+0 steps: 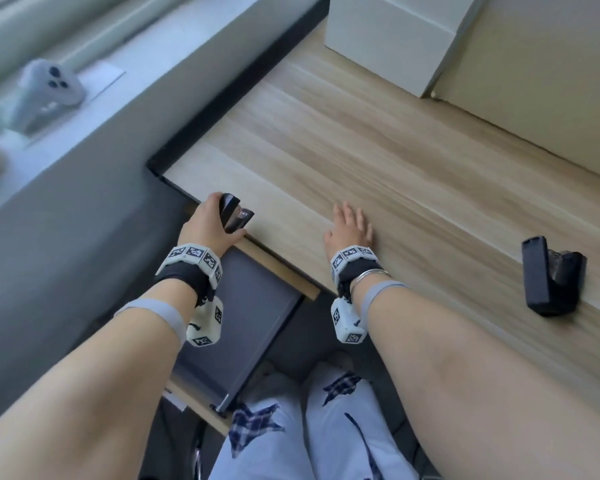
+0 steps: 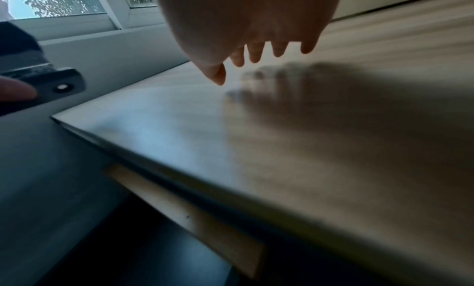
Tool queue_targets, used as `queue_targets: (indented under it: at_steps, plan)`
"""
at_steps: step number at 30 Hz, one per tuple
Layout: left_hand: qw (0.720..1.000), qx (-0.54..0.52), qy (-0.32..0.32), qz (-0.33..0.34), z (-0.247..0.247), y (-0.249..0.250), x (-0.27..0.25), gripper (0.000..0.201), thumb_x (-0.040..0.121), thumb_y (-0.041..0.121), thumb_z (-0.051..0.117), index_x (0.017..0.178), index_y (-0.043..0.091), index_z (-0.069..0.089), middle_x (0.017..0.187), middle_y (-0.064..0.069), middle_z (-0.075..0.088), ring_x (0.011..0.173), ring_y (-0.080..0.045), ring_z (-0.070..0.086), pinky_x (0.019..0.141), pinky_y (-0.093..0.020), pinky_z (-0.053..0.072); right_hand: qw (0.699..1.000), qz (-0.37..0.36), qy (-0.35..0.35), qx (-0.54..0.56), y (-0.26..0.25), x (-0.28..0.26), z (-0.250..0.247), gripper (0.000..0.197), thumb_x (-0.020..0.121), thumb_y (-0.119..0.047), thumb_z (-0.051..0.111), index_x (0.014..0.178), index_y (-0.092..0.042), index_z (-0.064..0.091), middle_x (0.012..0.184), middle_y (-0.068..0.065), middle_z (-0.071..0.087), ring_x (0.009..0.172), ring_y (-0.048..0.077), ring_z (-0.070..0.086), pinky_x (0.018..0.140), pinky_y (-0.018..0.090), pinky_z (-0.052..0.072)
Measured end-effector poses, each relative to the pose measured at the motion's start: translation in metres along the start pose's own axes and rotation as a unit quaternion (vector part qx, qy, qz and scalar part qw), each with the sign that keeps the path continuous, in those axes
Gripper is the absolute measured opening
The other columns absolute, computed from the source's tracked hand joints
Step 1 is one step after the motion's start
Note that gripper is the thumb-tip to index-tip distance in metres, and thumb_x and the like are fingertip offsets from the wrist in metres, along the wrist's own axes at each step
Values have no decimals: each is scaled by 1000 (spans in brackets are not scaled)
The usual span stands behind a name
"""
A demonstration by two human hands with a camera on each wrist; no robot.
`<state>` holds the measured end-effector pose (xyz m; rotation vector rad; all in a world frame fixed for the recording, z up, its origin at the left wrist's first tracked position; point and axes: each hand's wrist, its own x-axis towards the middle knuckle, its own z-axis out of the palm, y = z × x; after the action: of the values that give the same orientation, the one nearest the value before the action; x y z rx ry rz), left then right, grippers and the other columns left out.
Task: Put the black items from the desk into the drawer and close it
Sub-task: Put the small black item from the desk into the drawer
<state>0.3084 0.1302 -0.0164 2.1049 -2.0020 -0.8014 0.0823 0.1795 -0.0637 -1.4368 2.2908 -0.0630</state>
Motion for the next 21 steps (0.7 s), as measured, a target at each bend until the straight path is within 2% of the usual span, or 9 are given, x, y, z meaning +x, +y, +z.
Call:
queue_targets:
  at_steps: [4, 9, 14, 18, 21]
  plan:
    - [998, 0, 16, -59, 0, -54, -14, 63, 75, 34, 68, 127, 15, 39, 120, -12, 61, 109, -35, 59, 90, -41, 46, 1000, 19, 20, 0, -18, -4, 22, 59, 97, -26, 37, 152, -28, 15, 163, -9, 4, 151, 19, 1, 121, 46, 4]
    - [994, 36, -11, -107, 25, -106, -21, 58, 77, 34, 66, 124, 14, 38, 108, -17, 68, 100, -38, 63, 80, -40, 50, 997, 47, 54, -2, -27, 0, 36, 60, 96, -28, 36, 152, -31, 14, 163, -10, 3, 151, 17, 0, 121, 48, 1]
    - [988, 68, -62, -124, 66, -141, -10, 51, 77, 28, 66, 120, 14, 42, 103, -18, 68, 96, -37, 64, 72, -36, 46, 994, 53, 96, -17, -24, 0, 48, 60, 96, -31, 32, 152, -33, 11, 163, -12, 3, 151, 16, 2, 121, 46, -1]
    - [983, 73, -87, -142, 97, -158, 7, 39, 74, 24, 65, 107, 12, 48, 99, -18, 68, 96, -37, 64, 74, -38, 50, 989, 47, 136, -25, -23, 0, 54, 59, 95, -32, 33, 151, -33, 15, 162, -11, 9, 151, 16, 6, 121, 46, 2]
    - [980, 66, -104, -158, 117, -166, 19, 37, 74, 22, 67, 105, 9, 52, 102, -21, 67, 100, -38, 62, 80, -41, 51, 986, 43, 159, -31, -22, 0, 57, 59, 94, -31, 35, 151, -33, 18, 162, -11, 13, 151, 16, 9, 122, 46, 5]
